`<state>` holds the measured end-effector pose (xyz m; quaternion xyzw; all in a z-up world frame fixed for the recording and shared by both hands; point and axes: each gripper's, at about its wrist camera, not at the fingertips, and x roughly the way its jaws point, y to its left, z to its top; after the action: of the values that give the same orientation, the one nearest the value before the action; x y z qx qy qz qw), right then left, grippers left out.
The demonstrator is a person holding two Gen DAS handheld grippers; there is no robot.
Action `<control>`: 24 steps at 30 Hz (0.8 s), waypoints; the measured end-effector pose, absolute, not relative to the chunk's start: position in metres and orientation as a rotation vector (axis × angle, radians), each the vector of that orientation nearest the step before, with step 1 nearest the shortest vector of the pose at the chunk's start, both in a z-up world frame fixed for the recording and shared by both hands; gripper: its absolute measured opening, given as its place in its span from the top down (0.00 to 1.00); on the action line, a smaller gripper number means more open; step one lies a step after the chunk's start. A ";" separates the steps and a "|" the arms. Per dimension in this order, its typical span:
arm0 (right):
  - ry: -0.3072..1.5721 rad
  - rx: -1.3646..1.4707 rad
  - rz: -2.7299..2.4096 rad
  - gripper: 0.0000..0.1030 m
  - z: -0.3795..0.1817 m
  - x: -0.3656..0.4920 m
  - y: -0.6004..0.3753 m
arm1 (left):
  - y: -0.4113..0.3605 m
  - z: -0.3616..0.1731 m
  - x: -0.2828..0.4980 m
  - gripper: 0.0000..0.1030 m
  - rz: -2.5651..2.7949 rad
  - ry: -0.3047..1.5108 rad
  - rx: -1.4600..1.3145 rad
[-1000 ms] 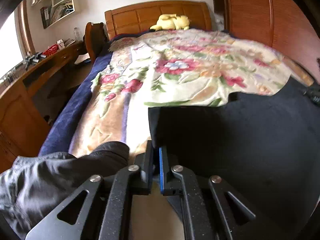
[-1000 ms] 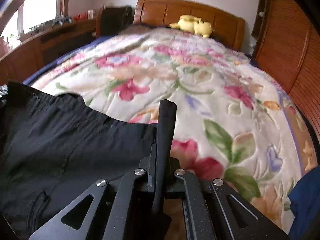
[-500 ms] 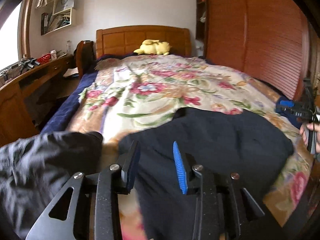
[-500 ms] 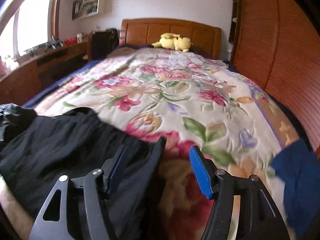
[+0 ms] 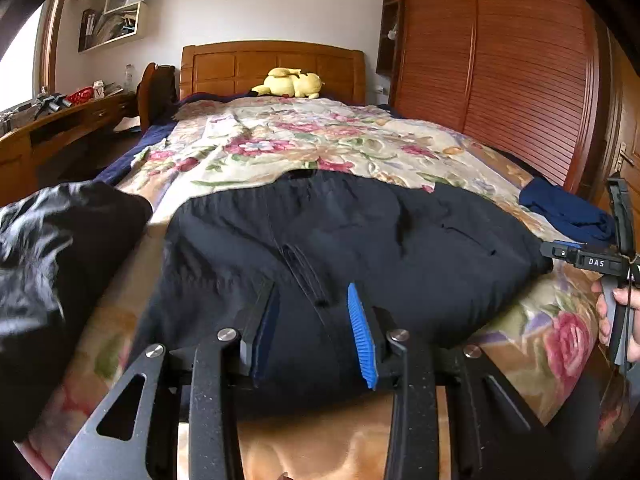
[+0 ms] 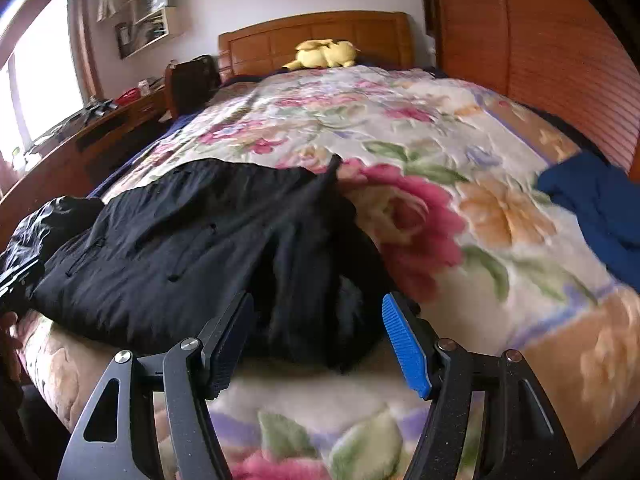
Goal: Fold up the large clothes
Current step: 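Open both tools and lift them above the folded coat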
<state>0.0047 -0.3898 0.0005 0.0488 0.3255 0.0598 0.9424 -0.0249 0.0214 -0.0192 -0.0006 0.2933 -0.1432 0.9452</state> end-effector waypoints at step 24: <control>0.770 0.317 0.085 0.22 -0.024 0.047 -0.390 | 0.012 -0.055 -0.025 0.64 -0.284 0.608 0.027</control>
<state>0.0467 -0.3898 -0.0237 0.1541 0.3741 0.0413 0.9136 -0.0254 0.0116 -0.0554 0.0133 0.2983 -0.1393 0.9442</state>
